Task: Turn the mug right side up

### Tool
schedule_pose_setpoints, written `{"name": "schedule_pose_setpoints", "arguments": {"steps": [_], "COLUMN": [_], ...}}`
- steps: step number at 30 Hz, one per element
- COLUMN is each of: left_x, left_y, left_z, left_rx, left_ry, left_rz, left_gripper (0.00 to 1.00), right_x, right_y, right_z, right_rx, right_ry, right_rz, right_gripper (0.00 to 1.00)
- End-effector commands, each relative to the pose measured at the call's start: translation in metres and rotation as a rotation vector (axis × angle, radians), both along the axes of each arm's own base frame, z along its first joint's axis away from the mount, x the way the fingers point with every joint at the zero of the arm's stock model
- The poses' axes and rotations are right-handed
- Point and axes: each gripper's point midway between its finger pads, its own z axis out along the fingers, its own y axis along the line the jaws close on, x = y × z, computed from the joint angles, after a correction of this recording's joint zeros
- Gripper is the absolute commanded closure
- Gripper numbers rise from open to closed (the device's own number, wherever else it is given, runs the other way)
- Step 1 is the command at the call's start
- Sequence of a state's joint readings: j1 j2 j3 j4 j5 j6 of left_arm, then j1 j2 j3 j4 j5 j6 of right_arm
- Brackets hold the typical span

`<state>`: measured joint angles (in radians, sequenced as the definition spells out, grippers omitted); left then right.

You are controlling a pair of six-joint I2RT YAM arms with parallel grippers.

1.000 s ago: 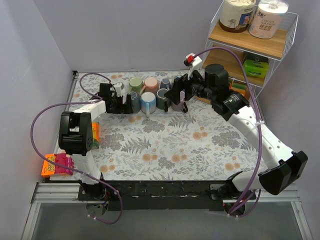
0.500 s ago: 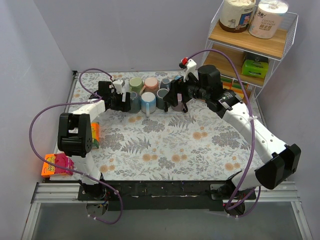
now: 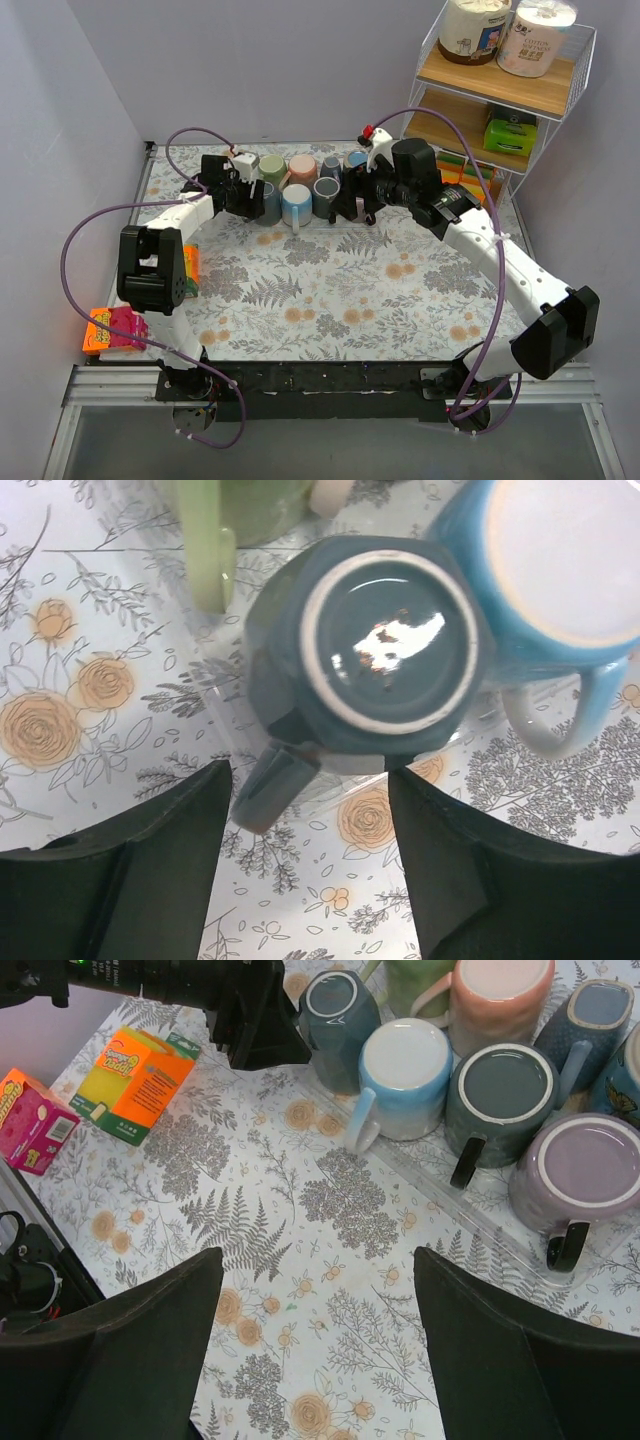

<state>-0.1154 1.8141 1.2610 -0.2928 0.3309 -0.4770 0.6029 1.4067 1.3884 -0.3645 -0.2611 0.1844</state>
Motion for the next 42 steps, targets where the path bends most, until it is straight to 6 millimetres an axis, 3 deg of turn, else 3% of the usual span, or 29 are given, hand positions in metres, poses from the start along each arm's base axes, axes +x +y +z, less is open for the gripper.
{"name": "schedule_pose_setpoints", "arguments": {"steps": [1, 3, 8, 12, 14, 15, 17, 29, 35, 36, 42], "left_x": [-0.001, -0.005, -0.012, -0.016, -0.017, -0.016, -0.015, -0.009, -0.007, -0.006, -0.003], "left_y": [-0.016, -0.017, -0.018, -0.017, -0.017, -0.016, -0.017, -0.012, -0.011, -0.010, -0.008], "left_z": [0.024, 0.021, 0.023, 0.024, 0.022, 0.022, 0.017, 0.005, 0.005, 0.007, 0.020], "left_rx": [-0.016, -0.011, 0.023, 0.028, 0.033, 0.039, 0.046, 0.071, 0.070, 0.072, 0.068], "left_ry": [-0.037, -0.021, -0.025, -0.027, -0.024, -0.029, -0.023, -0.027, -0.037, -0.041, -0.069], "left_rz": [-0.084, -0.084, -0.073, -0.064, -0.061, -0.054, -0.049, -0.007, 0.013, 0.019, 0.051], "left_gripper": [0.40, 0.43, 0.62, 0.67, 0.67, 0.55, 0.52, 0.62, 0.83, 0.98, 1.00], "right_x": [-0.005, -0.004, -0.007, -0.009, -0.010, -0.010, -0.011, -0.016, -0.019, -0.019, -0.021], "right_y": [-0.006, -0.008, -0.011, -0.014, -0.015, -0.015, -0.016, -0.023, -0.026, -0.026, -0.028], "right_z": [0.014, 0.012, 0.011, 0.006, 0.006, 0.005, 0.006, 0.008, 0.004, 0.005, 0.004], "right_rx": [0.018, 0.011, 0.015, 0.014, 0.013, 0.011, 0.012, 0.015, 0.014, 0.016, 0.024], "right_ry": [-0.036, -0.031, -0.024, -0.019, -0.022, -0.019, -0.018, -0.023, -0.011, -0.013, -0.001], "right_rz": [-0.025, -0.034, -0.047, -0.055, -0.058, -0.058, -0.058, -0.081, -0.093, -0.093, -0.108], "right_gripper": [0.17, 0.17, 0.18, 0.18, 0.18, 0.18, 0.18, 0.20, 0.20, 0.20, 0.20]}}
